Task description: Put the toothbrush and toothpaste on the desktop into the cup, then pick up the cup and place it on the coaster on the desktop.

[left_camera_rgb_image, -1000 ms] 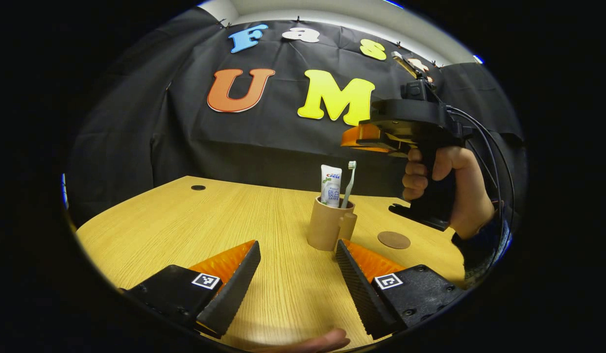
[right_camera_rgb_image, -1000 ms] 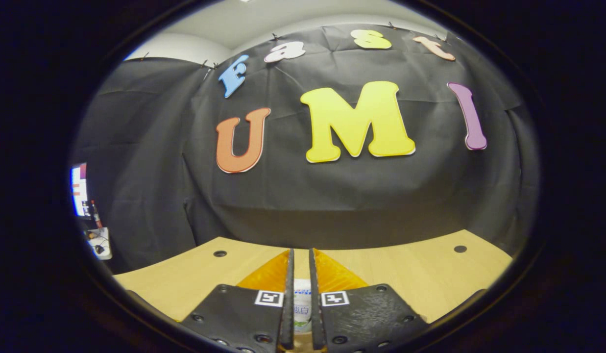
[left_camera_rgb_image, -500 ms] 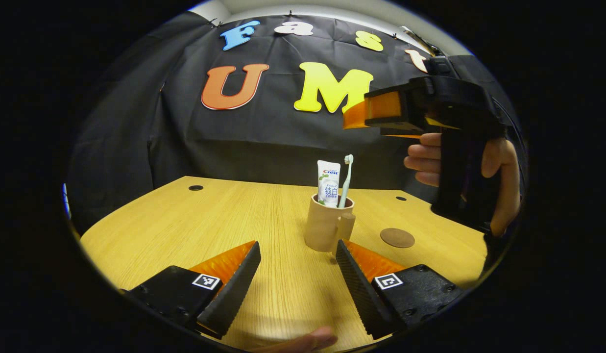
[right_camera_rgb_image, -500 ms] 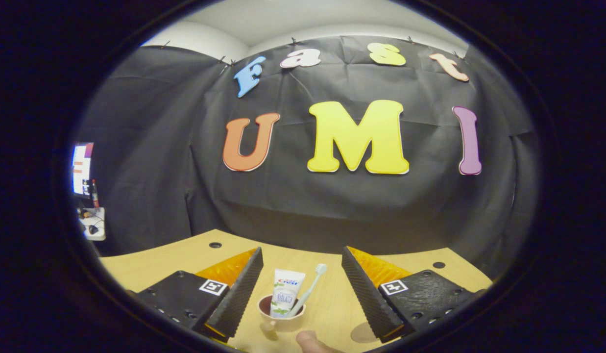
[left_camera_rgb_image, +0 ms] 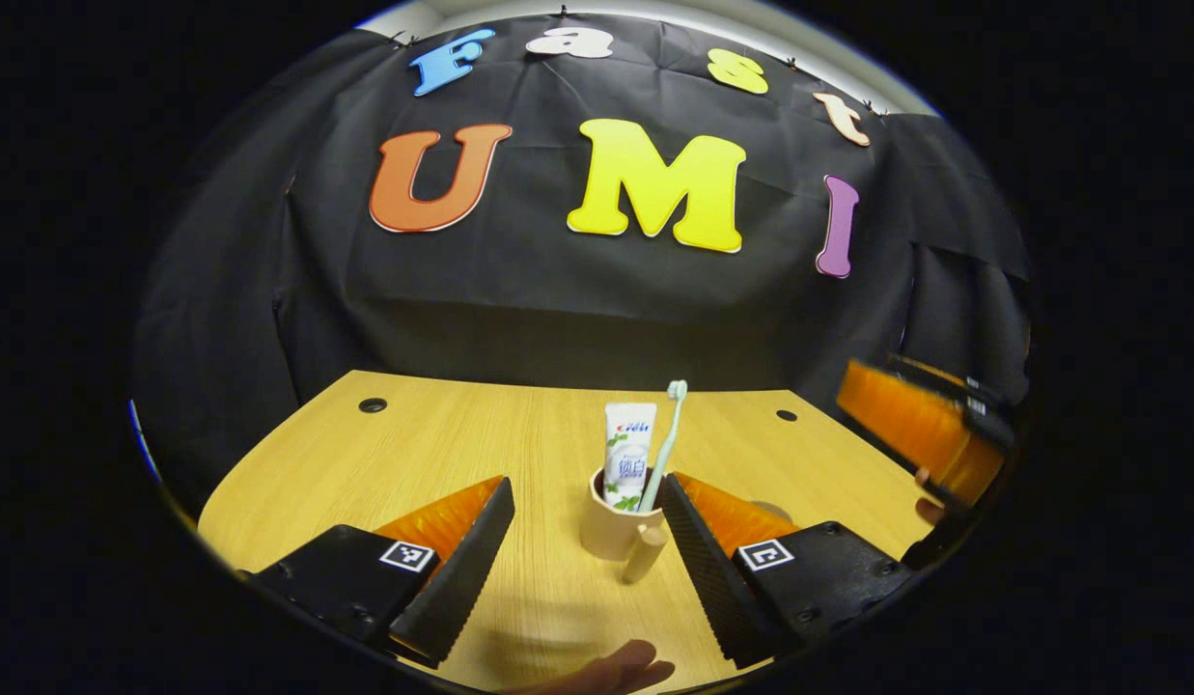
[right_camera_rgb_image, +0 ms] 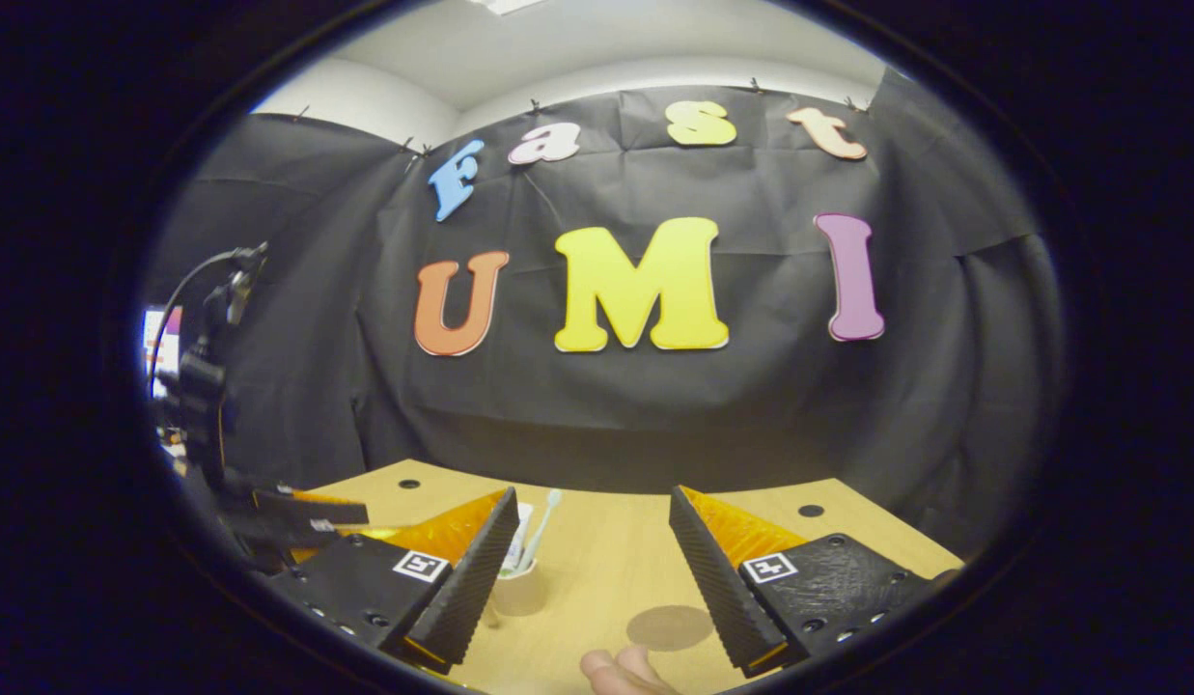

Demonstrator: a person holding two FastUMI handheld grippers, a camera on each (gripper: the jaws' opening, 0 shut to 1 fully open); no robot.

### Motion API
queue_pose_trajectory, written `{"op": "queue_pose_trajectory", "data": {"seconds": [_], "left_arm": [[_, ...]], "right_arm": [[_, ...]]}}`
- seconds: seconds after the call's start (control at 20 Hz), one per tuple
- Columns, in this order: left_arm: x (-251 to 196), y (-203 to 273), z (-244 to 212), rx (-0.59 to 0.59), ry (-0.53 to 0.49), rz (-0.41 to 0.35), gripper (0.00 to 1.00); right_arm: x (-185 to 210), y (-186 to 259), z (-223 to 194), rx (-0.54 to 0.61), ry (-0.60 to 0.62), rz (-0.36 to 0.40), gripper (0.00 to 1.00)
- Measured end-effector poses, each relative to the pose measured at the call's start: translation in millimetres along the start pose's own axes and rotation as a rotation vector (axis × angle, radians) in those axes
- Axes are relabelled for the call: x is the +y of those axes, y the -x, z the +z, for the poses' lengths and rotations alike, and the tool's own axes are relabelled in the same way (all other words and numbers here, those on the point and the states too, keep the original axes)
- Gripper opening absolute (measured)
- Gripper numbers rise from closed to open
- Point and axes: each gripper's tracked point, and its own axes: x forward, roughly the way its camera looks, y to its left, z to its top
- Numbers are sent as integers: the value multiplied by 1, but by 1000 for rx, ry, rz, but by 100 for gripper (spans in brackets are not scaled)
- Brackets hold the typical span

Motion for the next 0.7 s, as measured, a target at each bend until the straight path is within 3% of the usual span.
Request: {"op": "queue_pose_trajectory", "data": {"seconds": [0.1,0.2,0.4,0.5,0.7], "left_arm": [[-2,-10,19,35,-23,17,98],[-18,-18,12,150,3,-6,98],[-28,-29,-36,469,34,28,99],[-38,-32,-62,603,79,6,98],[-55,-37,-99,795,145,7,99]], "right_arm": [[-20,11,-12,20,-2,-20,95],[-41,21,-22,28,10,-53,95],[-71,38,-43,47,30,-84,96],[-81,46,-48,45,31,-95,95],[-86,54,-59,47,7,-74,96]]}}
